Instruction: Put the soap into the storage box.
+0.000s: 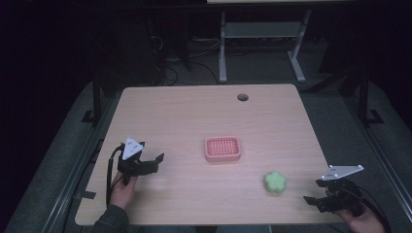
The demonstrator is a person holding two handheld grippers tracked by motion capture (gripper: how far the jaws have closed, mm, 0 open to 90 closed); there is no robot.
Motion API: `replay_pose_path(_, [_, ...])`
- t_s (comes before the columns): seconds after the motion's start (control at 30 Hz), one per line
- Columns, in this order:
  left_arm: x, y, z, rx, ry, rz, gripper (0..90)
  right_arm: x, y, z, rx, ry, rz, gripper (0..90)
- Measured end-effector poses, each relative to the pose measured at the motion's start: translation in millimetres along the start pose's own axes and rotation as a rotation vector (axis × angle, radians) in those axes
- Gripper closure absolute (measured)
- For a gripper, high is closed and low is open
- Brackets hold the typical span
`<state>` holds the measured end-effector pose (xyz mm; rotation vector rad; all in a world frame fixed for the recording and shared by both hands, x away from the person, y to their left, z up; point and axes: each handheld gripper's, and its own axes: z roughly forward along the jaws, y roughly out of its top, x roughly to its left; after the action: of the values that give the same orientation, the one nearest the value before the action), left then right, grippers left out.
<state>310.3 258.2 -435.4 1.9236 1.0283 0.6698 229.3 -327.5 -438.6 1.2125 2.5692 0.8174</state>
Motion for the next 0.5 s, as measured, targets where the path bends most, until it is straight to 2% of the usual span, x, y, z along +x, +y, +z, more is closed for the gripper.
replay_pose_path(0.17, [-0.9,0.3,1.3,0.015,0.001,0.008,14.3,4.6,4.8,1.3,0.014,0.002,-0.020,20.9])
replay_pose_path(0.37, [-2.6,1.4,3.1,0.022,-0.013,0.028,14.3,8.8,13.3,3.3,0.033,0.015,-0.021,19.0])
replay_pose_path(0.5, [-4.3,0.2,3.1,0.030,-0.025,0.037,14.3,15.0,25.8,2.6,0.049,0.006,-0.058,17.6])
